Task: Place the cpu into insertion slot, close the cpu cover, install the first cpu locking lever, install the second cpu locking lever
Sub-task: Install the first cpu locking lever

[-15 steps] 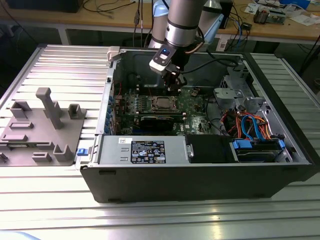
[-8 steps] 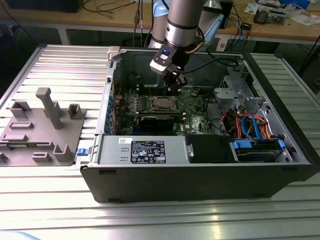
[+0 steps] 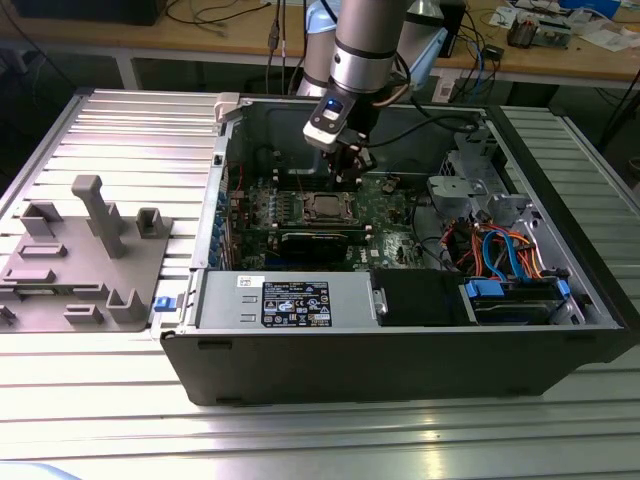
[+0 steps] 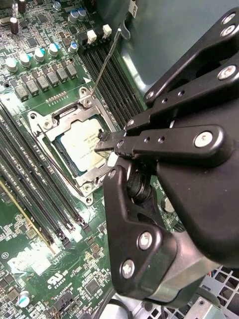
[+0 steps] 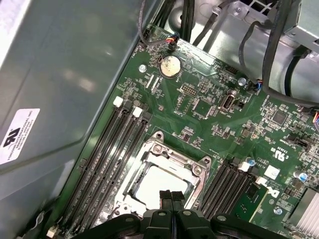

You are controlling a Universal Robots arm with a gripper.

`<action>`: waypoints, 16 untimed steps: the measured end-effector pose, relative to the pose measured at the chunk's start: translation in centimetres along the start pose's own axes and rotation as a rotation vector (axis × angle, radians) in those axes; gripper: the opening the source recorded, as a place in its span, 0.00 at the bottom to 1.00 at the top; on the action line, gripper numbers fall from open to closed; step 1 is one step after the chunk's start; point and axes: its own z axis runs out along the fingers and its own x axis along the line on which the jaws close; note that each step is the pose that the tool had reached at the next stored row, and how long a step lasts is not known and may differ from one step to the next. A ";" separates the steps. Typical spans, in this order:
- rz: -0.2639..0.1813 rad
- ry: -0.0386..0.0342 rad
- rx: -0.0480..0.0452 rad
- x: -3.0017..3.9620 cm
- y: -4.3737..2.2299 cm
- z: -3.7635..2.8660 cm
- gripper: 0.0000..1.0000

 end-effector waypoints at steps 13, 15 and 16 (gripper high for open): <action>-0.043 -0.0029 0.0000 0.00 0.00 0.00 0.11; -0.051 -0.0033 0.0000 0.00 0.00 0.00 0.11; -0.056 -0.0037 0.0001 0.00 0.00 0.00 0.11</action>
